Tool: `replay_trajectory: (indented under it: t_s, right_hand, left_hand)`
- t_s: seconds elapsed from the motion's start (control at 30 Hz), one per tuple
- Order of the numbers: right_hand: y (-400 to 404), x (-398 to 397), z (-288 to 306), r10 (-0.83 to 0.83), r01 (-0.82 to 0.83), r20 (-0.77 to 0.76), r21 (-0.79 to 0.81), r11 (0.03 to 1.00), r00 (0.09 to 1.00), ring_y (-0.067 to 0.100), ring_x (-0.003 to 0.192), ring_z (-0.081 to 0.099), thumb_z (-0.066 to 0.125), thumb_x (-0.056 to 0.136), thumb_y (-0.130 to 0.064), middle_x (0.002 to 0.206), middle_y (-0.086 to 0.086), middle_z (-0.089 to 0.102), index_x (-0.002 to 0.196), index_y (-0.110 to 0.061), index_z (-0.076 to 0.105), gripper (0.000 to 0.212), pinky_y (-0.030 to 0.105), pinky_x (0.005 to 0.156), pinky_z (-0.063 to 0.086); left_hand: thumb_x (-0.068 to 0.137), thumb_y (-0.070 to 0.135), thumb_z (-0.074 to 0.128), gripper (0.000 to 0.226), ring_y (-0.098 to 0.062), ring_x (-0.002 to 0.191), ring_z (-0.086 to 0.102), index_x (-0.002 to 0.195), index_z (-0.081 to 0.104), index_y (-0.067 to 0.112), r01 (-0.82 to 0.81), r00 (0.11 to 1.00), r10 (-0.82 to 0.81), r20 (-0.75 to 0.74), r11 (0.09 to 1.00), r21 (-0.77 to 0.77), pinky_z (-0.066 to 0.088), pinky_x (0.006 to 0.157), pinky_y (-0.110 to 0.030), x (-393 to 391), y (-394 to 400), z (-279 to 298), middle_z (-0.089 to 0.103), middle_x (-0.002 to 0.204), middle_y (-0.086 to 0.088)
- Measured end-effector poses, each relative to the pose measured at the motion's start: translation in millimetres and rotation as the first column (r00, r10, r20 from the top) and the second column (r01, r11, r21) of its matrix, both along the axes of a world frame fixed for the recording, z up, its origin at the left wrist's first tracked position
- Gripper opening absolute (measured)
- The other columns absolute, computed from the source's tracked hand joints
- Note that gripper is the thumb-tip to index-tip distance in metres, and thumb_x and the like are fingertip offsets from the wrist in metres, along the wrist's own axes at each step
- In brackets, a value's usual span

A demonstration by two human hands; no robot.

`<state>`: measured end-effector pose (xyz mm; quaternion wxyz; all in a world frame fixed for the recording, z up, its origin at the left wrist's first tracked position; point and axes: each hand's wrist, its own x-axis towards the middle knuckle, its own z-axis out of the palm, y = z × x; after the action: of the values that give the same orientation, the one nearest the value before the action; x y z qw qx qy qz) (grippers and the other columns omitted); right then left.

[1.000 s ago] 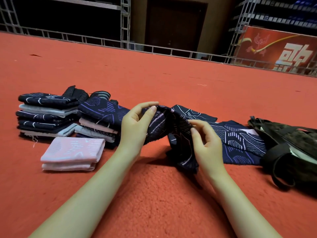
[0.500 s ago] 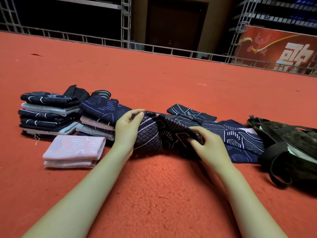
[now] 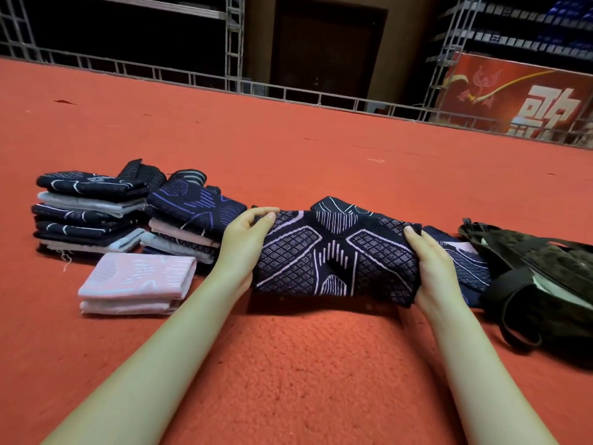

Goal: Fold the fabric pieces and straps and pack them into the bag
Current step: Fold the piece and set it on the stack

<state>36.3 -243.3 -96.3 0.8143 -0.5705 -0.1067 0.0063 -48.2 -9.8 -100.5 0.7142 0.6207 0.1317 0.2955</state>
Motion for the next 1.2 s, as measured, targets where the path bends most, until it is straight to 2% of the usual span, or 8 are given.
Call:
replay_trajectory:
  t_s: [0.1,0.17,0.27,0.43,0.57,0.67,0.9,1.2]
  right_hand:
    - [-2.3,11.6,-15.9,-0.146,0.151,0.041,-0.362,0.92,0.988,0.013,0.085,0.068,0.059,0.092,-0.022,0.094,0.0,0.074,0.09,-0.013,0.068,0.013,0.027,0.08,0.054]
    - [-0.2,18.7,-29.4,-0.166,0.253,0.191,-0.735,0.629,0.967,0.02,0.103,0.063,0.058,0.091,-0.029,0.111,0.004,0.07,0.107,-0.015,0.068,0.024,0.03,0.091,0.045]
    - [5.6,16.1,-35.5,-0.037,0.254,0.255,-0.921,0.297,0.966,0.022,0.121,0.054,0.063,0.086,-0.031,0.131,0.003,0.059,0.131,-0.02,0.053,0.048,0.032,0.098,0.041]
    - [11.1,10.8,-33.3,-0.064,0.294,0.291,-0.885,0.361,0.955,0.023,0.119,0.054,0.069,0.08,-0.02,0.131,0.005,0.059,0.136,-0.016,0.048,0.06,0.029,0.094,0.04]
    - [19.4,4.2,-31.5,-0.076,0.214,0.231,-0.664,0.717,0.97,0.012,0.089,0.061,0.072,0.079,-0.014,0.097,0.002,0.067,0.122,-0.019,0.062,0.045,0.025,0.079,0.045]
    - [34.6,-8.6,-31.2,0.026,0.097,0.218,-0.538,0.837,0.976,0.0,0.091,0.064,0.073,0.079,-0.01,0.099,-0.006,0.07,0.108,-0.02,0.069,0.031,0.019,0.083,0.048]
    - [52.3,-24.3,-44.2,0.341,0.081,0.297,-0.847,0.525,0.892,0.004,0.086,0.063,0.052,0.094,-0.036,0.087,-0.006,0.072,0.089,-0.02,0.073,0.027,0.025,0.081,0.047]
    - [42.0,-11.3,-50.1,0.399,0.199,0.342,-0.913,0.357,0.851,0.008,0.127,0.031,0.066,0.085,-0.028,0.131,-0.007,0.042,0.135,-0.026,0.051,0.052,0.017,0.1,0.025]
  left_hand:
    - [0.093,0.019,0.053,0.019,-0.009,0.092,0.062,0.106,0.066,0.02,-0.029,0.988,0.064,-0.14,0.971,0.239,0.046,0.074,-0.018,7.4,2.0,-12.3,0.065,0.101,0.005]
    - [0.092,0.025,0.053,0.028,-0.015,0.105,0.055,0.119,0.059,0.021,0.016,0.937,0.184,-0.297,0.825,0.564,0.04,0.085,-0.024,10.8,3.2,-26.2,0.059,0.114,0.003]
    - [0.09,0.032,0.053,0.047,-0.027,0.127,0.036,0.135,0.045,0.019,0.153,0.871,0.299,-0.39,0.589,0.793,0.032,0.104,-0.034,9.6,-7.8,-42.0,0.041,0.134,-0.011]
    - [0.091,0.039,0.049,0.049,-0.023,0.142,0.009,0.136,0.045,0.021,0.28,0.866,0.349,-0.359,0.257,0.925,-0.001,0.117,-0.042,8.4,-27.3,-49.4,0.021,0.152,-0.007]
    - [0.093,0.04,0.047,0.045,-0.02,0.136,0.026,0.135,0.049,0.024,0.371,0.853,0.27,-0.446,0.286,0.883,-0.002,0.117,-0.038,11.8,-21.7,-50.7,0.038,0.143,-0.002]
    - [0.093,0.039,0.049,0.04,-0.019,0.13,0.034,0.131,0.052,0.027,0.345,0.874,0.24,-0.422,0.305,0.888,0.006,0.117,-0.034,13.2,-16.5,-50.4,0.046,0.135,0.001]
    - [0.093,0.028,0.049,0.035,-0.02,0.124,0.041,0.126,0.057,0.029,0.271,0.902,0.228,-0.366,0.361,0.892,0.02,0.109,-0.032,17.2,-14.3,-52.8,0.053,0.131,0.003]
    - [0.093,0.027,0.049,0.04,-0.022,0.122,0.044,0.133,0.049,0.026,0.211,0.934,0.167,-0.317,0.459,0.863,0.034,0.105,-0.037,18.6,-18.6,-54.0,0.056,0.125,0.0]
